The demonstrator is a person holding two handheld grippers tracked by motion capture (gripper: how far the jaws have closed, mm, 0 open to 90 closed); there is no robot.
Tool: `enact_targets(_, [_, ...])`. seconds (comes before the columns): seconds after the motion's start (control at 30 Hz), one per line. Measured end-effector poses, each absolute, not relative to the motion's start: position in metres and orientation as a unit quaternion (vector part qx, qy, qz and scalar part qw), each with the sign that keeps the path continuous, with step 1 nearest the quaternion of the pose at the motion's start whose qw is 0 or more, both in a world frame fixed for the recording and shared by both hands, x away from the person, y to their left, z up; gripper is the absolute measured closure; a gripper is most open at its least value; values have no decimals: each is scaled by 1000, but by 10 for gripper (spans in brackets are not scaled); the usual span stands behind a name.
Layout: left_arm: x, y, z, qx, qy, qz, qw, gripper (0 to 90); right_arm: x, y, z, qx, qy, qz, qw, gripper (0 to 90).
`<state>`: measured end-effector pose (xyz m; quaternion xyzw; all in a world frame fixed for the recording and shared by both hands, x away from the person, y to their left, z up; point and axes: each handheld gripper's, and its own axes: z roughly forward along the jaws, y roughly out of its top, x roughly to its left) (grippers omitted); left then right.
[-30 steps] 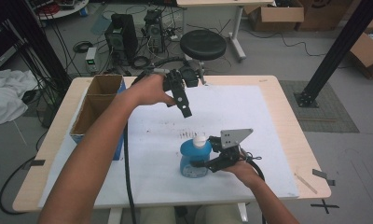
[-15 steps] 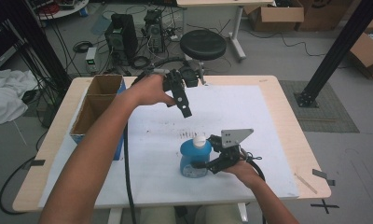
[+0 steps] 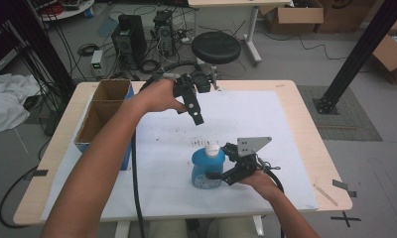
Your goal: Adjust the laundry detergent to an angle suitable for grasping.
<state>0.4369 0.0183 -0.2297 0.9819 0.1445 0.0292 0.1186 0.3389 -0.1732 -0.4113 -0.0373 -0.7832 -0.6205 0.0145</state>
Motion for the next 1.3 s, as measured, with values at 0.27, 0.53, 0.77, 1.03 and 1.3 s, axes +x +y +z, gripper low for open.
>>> enact_targets(0.27, [437, 17, -230, 982, 146, 28, 120, 223, 338, -179, -410, -47, -782, -621, 12, 201])
enact_targets(0.53, [437, 17, -230, 981, 148, 27, 120, 223, 336, -187, -407, -56, -786, -615, 3, 147])
enact_targets(0.77, [437, 18, -229, 982, 145, 28, 119, 222, 335, -207, -397, -70, -799, -598, -4, 147])
enact_targets(1.03, [437, 19, -230, 980, 152, 27, 122, 221, 336, -245, -376, -103, -814, -572, -4, 148])
enact_targets(1.3, [436, 18, -231, 982, 148, 28, 118, 221, 353, -283, -343, -136, -863, -485, -32, 151])
